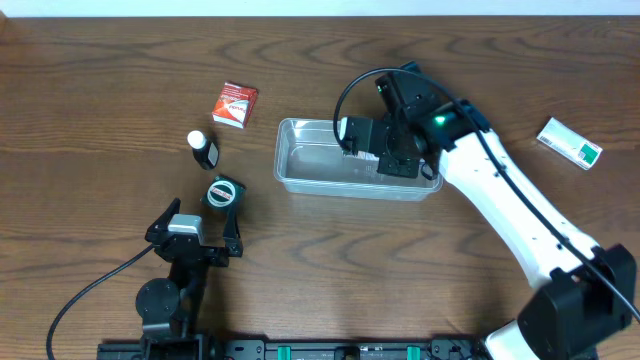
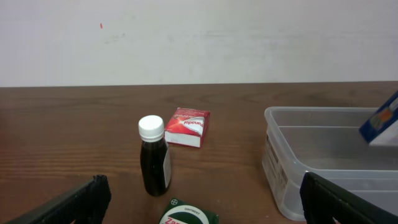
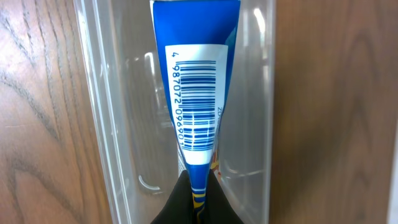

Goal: Pack container
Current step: 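Carry the blue box left over the clear container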

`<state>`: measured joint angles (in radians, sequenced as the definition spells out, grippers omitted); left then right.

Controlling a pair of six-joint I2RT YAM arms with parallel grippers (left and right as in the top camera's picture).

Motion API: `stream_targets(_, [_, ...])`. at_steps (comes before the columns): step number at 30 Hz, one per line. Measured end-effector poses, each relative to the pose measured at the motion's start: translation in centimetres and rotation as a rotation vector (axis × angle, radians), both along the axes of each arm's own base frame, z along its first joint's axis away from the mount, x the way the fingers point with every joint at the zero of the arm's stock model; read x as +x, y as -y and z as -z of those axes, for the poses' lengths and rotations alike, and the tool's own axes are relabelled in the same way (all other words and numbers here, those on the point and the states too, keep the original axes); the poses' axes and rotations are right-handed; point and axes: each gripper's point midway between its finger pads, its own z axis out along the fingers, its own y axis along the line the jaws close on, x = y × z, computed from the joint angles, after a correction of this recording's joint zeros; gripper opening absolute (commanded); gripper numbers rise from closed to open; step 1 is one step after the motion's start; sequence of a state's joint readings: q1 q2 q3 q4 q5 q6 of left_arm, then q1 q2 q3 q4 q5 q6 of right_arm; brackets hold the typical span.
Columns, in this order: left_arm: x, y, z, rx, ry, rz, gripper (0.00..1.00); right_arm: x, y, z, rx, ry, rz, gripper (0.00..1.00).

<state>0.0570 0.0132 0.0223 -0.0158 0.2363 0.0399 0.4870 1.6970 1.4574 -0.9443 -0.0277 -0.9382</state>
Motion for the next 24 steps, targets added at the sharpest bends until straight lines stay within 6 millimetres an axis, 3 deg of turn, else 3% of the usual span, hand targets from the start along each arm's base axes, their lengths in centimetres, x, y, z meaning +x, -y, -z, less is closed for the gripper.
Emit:
stream_targets(14, [0.0,0.0,0.0,0.0,0.0,0.0,0.98,2.1,-0.2,4.1,-0.038,-0.03,-0.046,0.01])
stream_targets(24, [0.0,0.0,0.0,0.0,0.0,0.0,0.98,3.9,1.3,4.4,-0.007,-0.013,-0.018,0.01])
